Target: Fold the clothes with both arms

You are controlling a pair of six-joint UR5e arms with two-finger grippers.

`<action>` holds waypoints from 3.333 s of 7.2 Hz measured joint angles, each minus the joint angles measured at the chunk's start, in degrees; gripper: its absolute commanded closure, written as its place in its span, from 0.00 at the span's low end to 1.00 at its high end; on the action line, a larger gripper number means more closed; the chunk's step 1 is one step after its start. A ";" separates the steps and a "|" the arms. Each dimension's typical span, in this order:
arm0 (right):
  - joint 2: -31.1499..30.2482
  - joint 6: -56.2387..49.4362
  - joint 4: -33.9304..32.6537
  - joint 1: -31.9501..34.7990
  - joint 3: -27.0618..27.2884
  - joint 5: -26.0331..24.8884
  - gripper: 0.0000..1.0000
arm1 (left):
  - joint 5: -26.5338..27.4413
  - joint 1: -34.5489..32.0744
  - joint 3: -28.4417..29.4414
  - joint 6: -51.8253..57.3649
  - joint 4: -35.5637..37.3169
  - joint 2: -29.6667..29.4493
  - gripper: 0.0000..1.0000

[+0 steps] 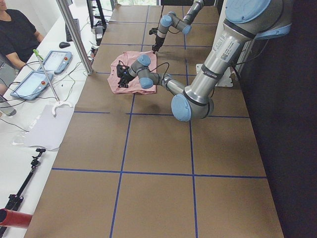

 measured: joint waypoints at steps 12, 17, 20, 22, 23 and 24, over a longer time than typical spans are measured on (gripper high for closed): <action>-23.36 12.22 -11.31 -26.24 37.00 8.51 0.00 | -20.95 0.17 -18.05 -3.26 0.59 7.53 0.52; -11.21 10.78 -10.95 -4.96 33.05 8.67 0.00 | -18.76 13.12 -34.72 -17.43 18.29 13.75 0.29; -7.60 8.58 -10.68 4.44 29.44 8.52 0.00 | -16.79 19.75 -33.84 -22.19 25.18 12.87 0.33; -7.44 8.33 -10.67 5.42 28.76 8.51 0.00 | -15.80 20.84 -33.06 -23.37 26.96 12.47 0.37; -7.42 8.28 -10.66 5.49 28.69 8.53 0.00 | -14.34 21.06 -31.92 -23.47 27.19 11.77 0.41; -7.42 8.26 -10.66 5.51 28.68 8.57 0.00 | -13.10 21.14 -30.37 -23.46 27.26 10.84 0.43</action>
